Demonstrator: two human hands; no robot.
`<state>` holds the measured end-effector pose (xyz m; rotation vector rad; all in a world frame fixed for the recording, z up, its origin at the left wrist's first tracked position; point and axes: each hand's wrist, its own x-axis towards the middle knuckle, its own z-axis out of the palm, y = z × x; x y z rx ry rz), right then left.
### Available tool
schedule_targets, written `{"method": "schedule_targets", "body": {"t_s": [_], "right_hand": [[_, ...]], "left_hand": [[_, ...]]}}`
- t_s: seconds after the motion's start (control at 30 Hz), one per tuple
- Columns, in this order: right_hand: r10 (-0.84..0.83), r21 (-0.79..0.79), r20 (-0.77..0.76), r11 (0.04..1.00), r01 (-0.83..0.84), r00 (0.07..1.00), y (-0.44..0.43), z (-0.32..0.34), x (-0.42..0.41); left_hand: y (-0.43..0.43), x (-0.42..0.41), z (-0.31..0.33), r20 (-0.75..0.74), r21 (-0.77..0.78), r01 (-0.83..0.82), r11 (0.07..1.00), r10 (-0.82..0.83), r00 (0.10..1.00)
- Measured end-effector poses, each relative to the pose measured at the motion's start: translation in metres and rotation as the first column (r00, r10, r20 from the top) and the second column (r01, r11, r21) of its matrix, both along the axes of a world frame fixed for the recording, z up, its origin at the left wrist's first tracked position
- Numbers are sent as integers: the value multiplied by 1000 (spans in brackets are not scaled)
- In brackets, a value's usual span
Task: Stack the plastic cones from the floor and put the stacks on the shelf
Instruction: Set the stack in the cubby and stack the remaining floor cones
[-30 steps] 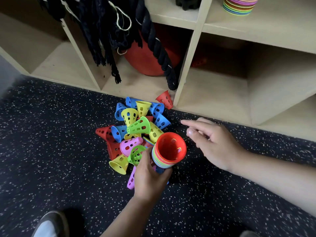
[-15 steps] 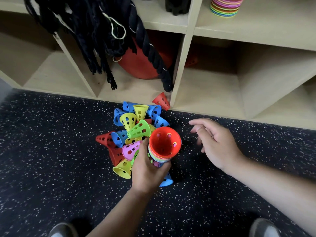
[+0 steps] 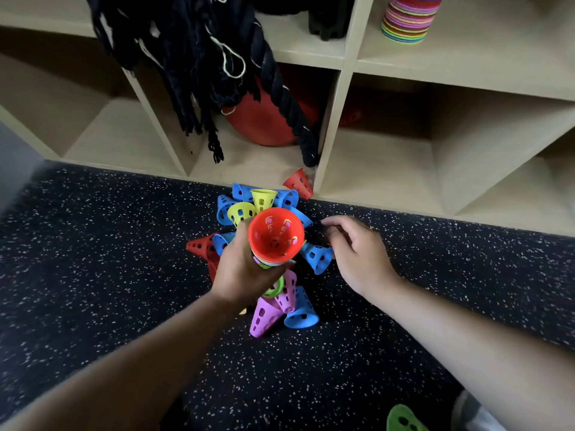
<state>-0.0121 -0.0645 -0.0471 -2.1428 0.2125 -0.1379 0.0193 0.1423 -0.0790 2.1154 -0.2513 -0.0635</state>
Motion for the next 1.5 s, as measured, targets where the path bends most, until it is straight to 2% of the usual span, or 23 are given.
{"method": "schedule_targets", "body": {"t_s": [0.13, 0.27, 0.4, 0.57, 0.67, 0.77, 0.9, 1.03, 1.17, 1.27, 1.33, 1.5], "right_hand": [[11, -9, 16, 1000, -11, 1000, 18, -1, 7], [38, -21, 53, 999, -37, 998, 36, -7, 11], [23, -71, 46, 997, -20, 999, 48, -15, 10], [-125, -94, -76, 989, 117, 989, 62, -30, -9], [-178, -127, -115, 978, 164, 977, 73, -46, -27], [-178, -138, -221, 979, 149, 959, 85, -60, -45], [-89, -127, -318, 991, 50, 944, 110, -76, -50], [-106, -49, -337, 994, 95, 935, 131, -87, -41], [-206, -91, -329, 978, 186, 922, 136, -96, -36], [-329, -76, -259, 944, 320, 908, 132, -92, -33], [-391, -20, -152, 919, 393, 908, 129, -83, -32], [-345, 110, 262, 939, 327, 901, 126, -41, -30]], "left_hand": [[35, 17, 24, 11, 159, 136, 978, -140, 990], [72, 25, 45, -76, 237, 211, 948, -198, 977], [97, 28, 54, -77, 262, 143, 955, -127, 989], [111, 31, 47, -33, 287, 33, 957, -25, 999], [110, 29, 38, -31, 250, -19, 968, 27, 999], [108, 27, 27, -54, 180, -67, 981, 78, 995], [112, 26, 18, -67, 176, -95, 980, 108, 992], [121, 17, 13, -90, 173, -101, 980, 118, 989], [130, 7, 9, -129, 196, -62, 979, 88, 988], [133, 3, 5, -156, 201, -33, 979, 65, 986], [132, 2, 4, -184, 199, -3, 980, 40, 982], [120, 3, -6, -213, 177, 25, 984, 14, 977]]}}
